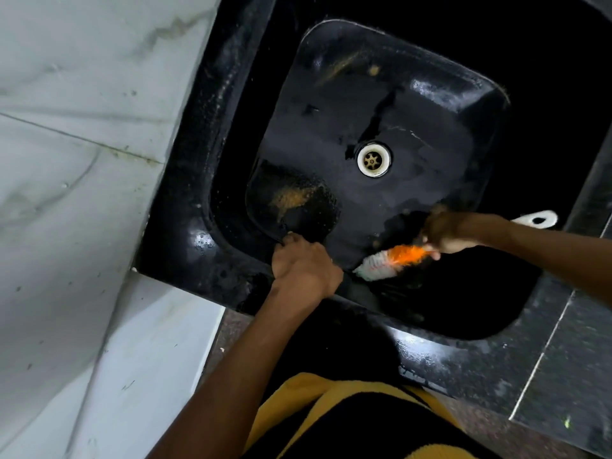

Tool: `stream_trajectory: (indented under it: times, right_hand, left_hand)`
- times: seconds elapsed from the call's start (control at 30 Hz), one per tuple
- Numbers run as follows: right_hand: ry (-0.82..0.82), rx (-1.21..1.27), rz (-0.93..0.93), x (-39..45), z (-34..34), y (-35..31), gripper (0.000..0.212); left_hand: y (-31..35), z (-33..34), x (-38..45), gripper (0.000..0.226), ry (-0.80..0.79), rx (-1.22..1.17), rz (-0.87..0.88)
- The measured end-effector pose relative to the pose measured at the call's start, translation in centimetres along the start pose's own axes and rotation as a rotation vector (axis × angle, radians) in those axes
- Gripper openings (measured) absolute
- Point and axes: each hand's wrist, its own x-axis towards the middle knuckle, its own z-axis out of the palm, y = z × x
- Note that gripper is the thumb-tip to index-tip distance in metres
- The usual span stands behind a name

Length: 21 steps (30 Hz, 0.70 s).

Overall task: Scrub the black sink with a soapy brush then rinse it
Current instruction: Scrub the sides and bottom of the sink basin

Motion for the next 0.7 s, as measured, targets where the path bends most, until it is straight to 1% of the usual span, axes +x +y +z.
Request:
stream_trajectory:
  times: [0.03,0.1,0.17,0.2,0.27,0.33,0.4,0.47,0.5,0.53,0.6,0.63,0.7]
  right_hand:
    - [-0.005,0.002,0.006,0.0,0.3,-1.4,0.021]
    - [0.012,0.081,0.049,0.6,1.5,-4.3,0.022]
    - [0.092,0.151,0.098,1.4,2.5,-7.2,0.020]
    - [0.138,0.204,0.117,2.0,2.6,-8.9,0.022]
    - [0.178,0.332,0.137,3.5,1.9,-12.1,0.028]
    - [0.204,0.492,0.105,4.8,-0.4,-15.2,0.032]
    - [0.200,0.691,0.038,5.4,-3.3,-17.3,0.023]
    - [0.181,0.777,0.002,5.3,-4.8,-18.3,0.022]
    - [0.174,0.757,0.013,5.0,-4.8,-18.1,0.019]
    - [0.169,0.681,0.044,4.8,-4.2,-17.6,0.018]
    - [0.151,0.433,0.144,4.0,-2.2,-15.6,0.016]
    - [0.136,0.332,0.186,3.4,-1.0,-14.4,0.021]
    - [0.151,0.265,0.239,2.4,0.8,-12.6,0.032]
  left_hand:
    - [0.0,0.1,0.0,0.058,0.003,-0.005,-0.002]
    - [-0.1,0.1,0.2,0.059,-0.005,-0.020,-0.006]
    - [0.0,0.1,0.4,0.064,-0.019,-0.038,-0.009]
    - [0.0,0.0,0.3,0.068,-0.025,-0.048,-0.015]
    - [0.2,-0.2,0.2,0.072,-0.026,-0.079,-0.037]
    - [0.3,-0.3,0.0,0.072,-0.018,-0.099,-0.063]
    - [0.3,-0.3,0.0,0.069,-0.002,-0.103,-0.085]
    - [0.0,-0.7,0.0,0.068,0.002,-0.136,-0.101]
    - [-0.2,-0.9,0.0,0.067,0.002,-0.166,-0.104]
    - [-0.3,-1.0,-0.1,0.065,-0.002,-0.193,-0.099]
    - [-0.6,-1.2,-0.3,0.058,0.017,-0.216,-0.079]
    - [-0.7,-1.1,-0.3,0.055,0.029,-0.218,-0.064]
    - [-0.7,-1.0,-0.4,0.050,0.050,-0.214,-0.042]
